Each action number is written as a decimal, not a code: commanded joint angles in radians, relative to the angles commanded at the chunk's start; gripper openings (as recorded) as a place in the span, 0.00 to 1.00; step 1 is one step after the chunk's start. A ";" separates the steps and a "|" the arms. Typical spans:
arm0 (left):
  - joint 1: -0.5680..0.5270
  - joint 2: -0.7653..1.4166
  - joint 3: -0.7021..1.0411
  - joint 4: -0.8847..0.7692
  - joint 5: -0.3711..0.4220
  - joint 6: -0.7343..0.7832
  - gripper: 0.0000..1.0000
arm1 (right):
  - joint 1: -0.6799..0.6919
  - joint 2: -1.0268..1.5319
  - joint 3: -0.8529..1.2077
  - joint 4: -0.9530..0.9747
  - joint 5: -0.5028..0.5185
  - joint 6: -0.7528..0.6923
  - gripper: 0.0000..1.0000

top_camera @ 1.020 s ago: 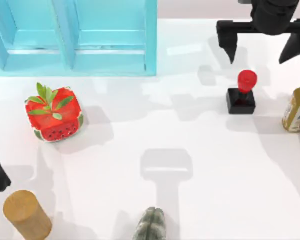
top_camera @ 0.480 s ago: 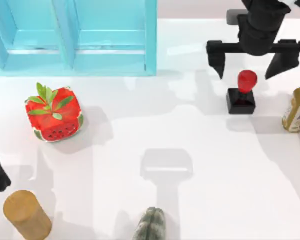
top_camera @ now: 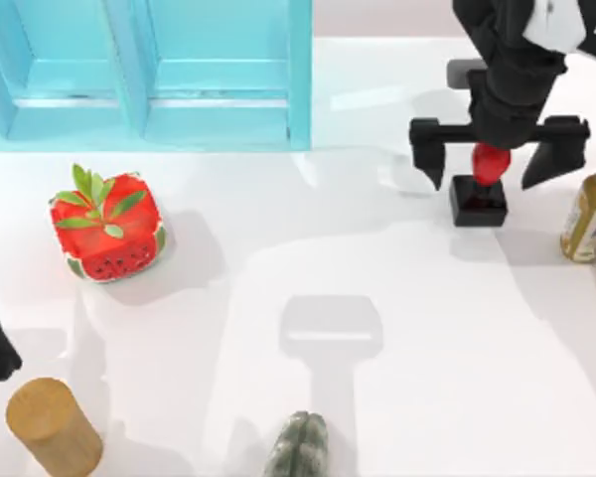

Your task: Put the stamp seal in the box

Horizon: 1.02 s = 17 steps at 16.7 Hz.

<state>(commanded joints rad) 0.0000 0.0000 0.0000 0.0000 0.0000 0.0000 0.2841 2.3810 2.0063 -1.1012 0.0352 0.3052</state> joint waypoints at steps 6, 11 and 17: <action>0.000 0.000 0.000 0.000 0.000 0.000 1.00 | 0.000 0.000 0.000 0.000 0.000 0.000 0.70; 0.000 0.000 0.000 0.000 0.000 0.000 1.00 | 0.000 0.000 0.000 0.000 0.000 0.000 0.32; 0.000 0.000 0.000 0.000 0.000 0.000 1.00 | 0.000 0.000 0.000 0.000 0.000 0.000 0.00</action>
<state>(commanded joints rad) 0.0000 0.0000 0.0000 0.0000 0.0000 0.0000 0.2841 2.3810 2.0063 -1.1012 0.0352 0.3052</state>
